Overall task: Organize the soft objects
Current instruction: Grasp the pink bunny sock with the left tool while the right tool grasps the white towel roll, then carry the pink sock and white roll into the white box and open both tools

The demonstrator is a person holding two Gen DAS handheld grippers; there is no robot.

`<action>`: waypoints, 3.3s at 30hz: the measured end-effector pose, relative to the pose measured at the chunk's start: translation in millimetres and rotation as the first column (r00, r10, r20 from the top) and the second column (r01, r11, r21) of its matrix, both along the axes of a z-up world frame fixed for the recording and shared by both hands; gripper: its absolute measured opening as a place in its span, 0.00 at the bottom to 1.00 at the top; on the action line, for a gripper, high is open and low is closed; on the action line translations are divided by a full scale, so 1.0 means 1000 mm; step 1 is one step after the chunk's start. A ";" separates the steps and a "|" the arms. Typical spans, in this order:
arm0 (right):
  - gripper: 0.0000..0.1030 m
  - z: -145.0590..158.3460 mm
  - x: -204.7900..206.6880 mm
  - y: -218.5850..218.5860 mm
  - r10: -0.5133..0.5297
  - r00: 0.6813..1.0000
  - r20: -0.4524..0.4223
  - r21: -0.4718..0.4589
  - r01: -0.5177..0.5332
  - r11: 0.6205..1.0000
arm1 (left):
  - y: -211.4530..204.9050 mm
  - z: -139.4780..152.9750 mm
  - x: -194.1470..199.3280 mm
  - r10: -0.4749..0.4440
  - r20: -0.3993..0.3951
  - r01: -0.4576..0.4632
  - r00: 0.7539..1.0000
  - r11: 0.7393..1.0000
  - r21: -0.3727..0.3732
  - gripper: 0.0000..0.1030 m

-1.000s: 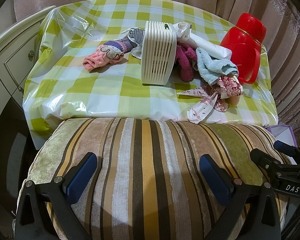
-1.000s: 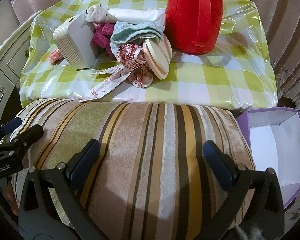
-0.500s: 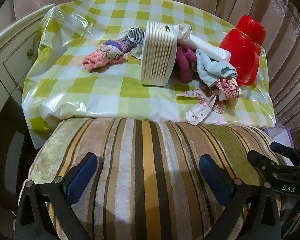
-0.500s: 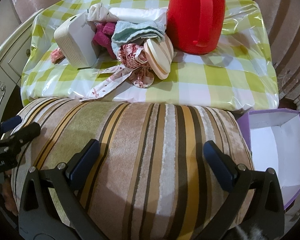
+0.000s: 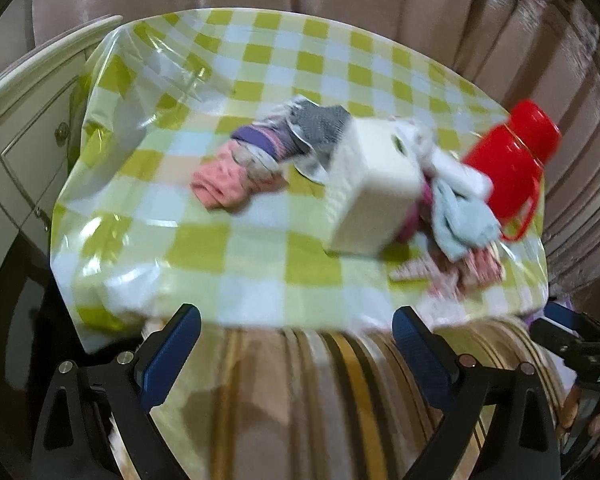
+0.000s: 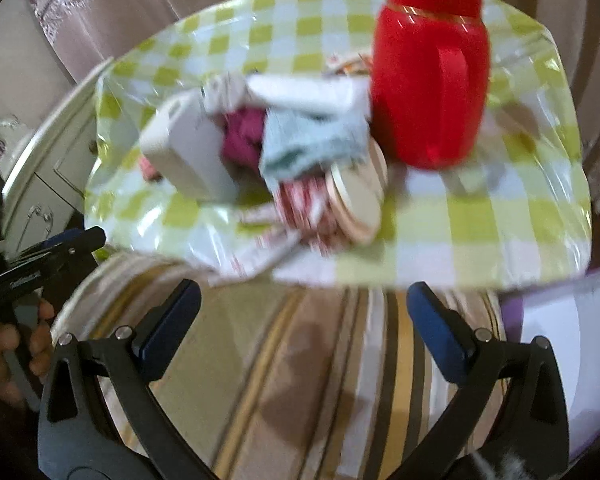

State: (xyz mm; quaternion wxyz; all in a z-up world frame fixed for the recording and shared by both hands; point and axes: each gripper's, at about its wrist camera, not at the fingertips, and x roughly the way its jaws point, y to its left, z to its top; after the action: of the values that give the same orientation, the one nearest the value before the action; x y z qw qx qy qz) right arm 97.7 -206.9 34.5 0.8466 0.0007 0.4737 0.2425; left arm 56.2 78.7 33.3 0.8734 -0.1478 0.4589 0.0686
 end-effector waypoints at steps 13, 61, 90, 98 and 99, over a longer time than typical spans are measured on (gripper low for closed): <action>1.00 0.078 0.091 0.068 0.119 0.991 0.068 0.084 -0.125 0.989 | 0.074 -0.020 0.116 -0.061 -0.052 0.068 0.997 0.987 0.146 0.94; 0.37 -0.007 0.224 0.204 0.216 0.946 -0.241 -0.154 -0.257 0.954 | 0.082 -0.027 0.133 -0.065 -0.014 0.066 0.998 0.989 0.132 0.43; 0.34 0.096 0.070 0.034 0.112 0.911 0.396 -0.053 -0.099 0.994 | -0.040 0.076 0.053 -0.151 0.273 0.108 0.950 0.980 0.164 0.43; 0.35 0.075 0.034 -0.061 -0.045 0.920 0.390 -0.057 0.073 0.996 | -0.131 0.068 0.052 -0.321 0.251 0.300 0.913 0.947 0.117 0.43; 0.35 0.072 0.032 -0.071 -0.067 0.921 0.383 -0.053 0.094 0.994 | -0.144 0.066 0.053 -0.345 0.244 0.327 0.906 0.938 0.109 0.43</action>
State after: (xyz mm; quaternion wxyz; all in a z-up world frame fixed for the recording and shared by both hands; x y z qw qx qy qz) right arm 129.7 -278.2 106.9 0.9312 -0.0568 0.3081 0.1861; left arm 109.4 -65.5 99.2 0.9290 -0.0454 0.3566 -0.0877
